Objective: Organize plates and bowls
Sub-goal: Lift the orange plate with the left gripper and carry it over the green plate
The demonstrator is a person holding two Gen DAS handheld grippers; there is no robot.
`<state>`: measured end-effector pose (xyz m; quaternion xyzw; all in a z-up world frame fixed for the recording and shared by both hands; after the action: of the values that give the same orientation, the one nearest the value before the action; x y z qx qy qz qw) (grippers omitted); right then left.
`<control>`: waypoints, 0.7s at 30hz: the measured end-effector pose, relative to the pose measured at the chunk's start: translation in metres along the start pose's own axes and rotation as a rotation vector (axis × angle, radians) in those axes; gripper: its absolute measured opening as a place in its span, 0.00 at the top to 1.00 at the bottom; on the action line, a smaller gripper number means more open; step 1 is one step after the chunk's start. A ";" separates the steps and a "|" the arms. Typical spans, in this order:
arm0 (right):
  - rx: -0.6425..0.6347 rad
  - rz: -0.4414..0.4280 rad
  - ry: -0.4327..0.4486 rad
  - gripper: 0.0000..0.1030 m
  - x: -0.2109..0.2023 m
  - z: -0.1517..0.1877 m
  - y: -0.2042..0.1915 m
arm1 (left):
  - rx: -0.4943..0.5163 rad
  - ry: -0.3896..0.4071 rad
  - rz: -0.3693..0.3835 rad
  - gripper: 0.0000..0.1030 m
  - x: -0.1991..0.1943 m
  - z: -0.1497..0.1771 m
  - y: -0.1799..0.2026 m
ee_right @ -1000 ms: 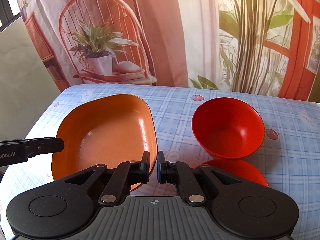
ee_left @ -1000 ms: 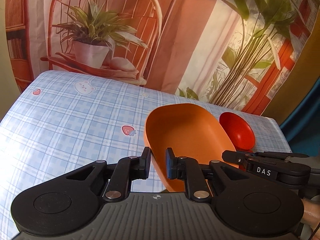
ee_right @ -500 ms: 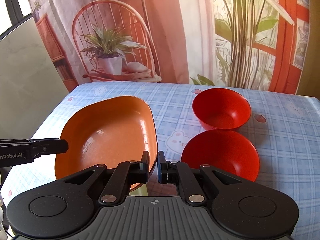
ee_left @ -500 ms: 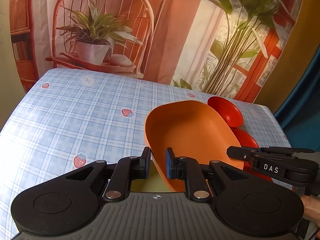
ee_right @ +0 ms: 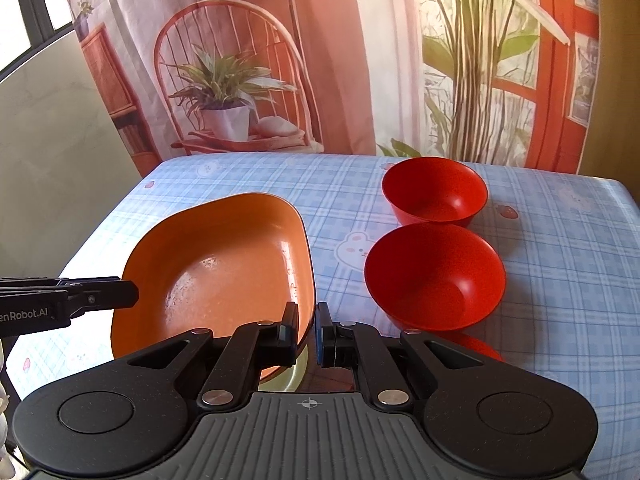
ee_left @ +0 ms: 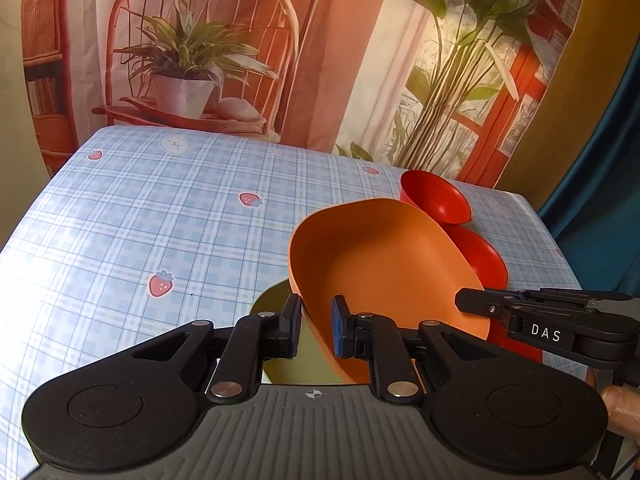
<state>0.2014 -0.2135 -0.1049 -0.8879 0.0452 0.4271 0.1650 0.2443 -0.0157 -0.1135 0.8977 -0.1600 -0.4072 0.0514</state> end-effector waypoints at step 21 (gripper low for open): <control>-0.007 0.003 -0.048 0.92 0.024 0.025 -0.012 | 0.025 -0.031 -0.059 0.83 0.018 0.022 -0.013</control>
<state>0.2004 -0.1926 -0.1346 -0.8779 0.0410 0.4487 0.1622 0.2422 -0.0087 -0.1435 0.8962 -0.1393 -0.4203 0.0255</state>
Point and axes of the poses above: each gripper's, at about its wrist camera, not at the fingertips, and x roughly the way its jaws point, y to its right, z to its underside, the point moved 1 cm from there along x, roughly the way its jaws point, and after that the axes turned 2 degrees about -x, right-handed, at the moved point
